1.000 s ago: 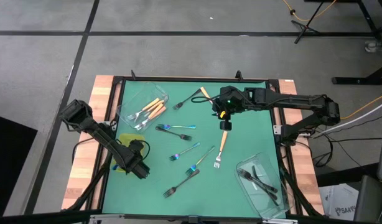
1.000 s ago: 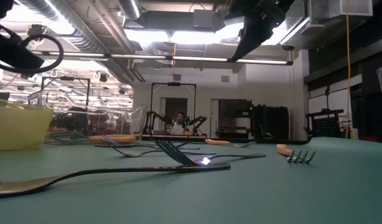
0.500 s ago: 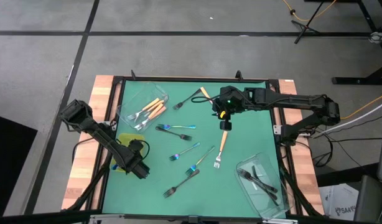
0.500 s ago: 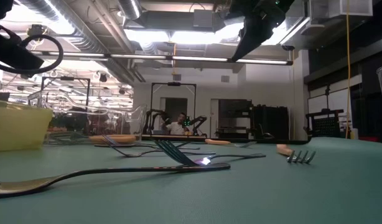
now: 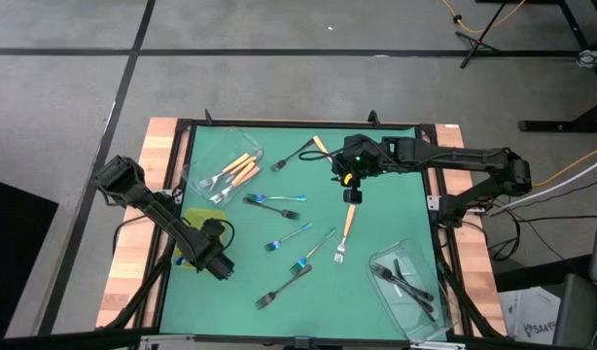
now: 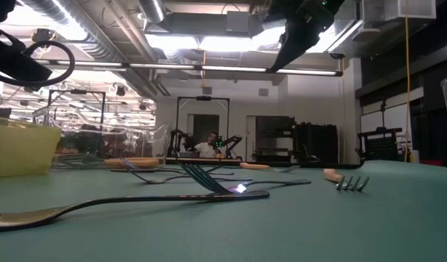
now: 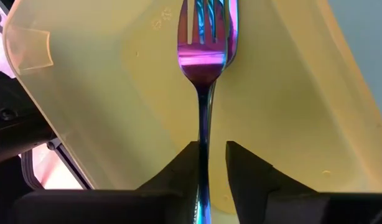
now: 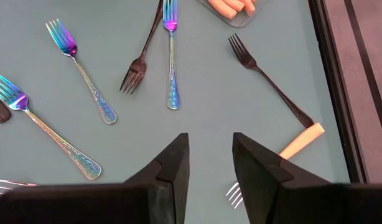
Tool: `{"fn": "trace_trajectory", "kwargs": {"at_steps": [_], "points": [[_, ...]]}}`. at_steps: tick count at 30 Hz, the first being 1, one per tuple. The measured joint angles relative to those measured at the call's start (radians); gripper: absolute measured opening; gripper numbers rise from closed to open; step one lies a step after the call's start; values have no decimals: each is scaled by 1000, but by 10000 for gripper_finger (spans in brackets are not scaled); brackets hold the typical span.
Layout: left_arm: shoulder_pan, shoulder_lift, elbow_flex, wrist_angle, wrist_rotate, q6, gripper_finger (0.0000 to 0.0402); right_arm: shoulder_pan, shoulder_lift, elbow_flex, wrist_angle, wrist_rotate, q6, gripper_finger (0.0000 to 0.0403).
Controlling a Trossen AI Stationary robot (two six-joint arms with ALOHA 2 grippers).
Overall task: Sort silverware by color (type)
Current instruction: Put the blue fork in the yellow bin, then put the orange fork in the top transparent bin
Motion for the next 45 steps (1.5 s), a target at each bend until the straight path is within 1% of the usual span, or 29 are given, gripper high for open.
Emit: {"fn": "trace_trajectory", "kwargs": {"at_steps": [4, 11, 22, 33, 38, 40, 45], "points": [[0, 2, 0, 4, -1, 0, 89, 0, 0, 0, 0, 0, 0, 113], [0, 2, 8, -2, 1, -1, 88, 0, 0, 0, 0, 0, 0, 113], [0, 2, 107, -21, -2, 6, 88, 0, 0, 0, 0, 0, 0, 113], [0, 1, 187, -148, -3, 6, 88, 0, 0, 0, 0, 0, 0, 113], [0, 1, 223, -156, -31, 6, 88, 0, 0, 0, 0, 0, 0, 113], [0, 1, 234, -156, -47, 6, 88, 0, 0, 0, 0, -21, -1, 113], [1, 1, 268, -156, -115, 6, 88, 1, 0, 0, 0, -158, -25, 113]]}}
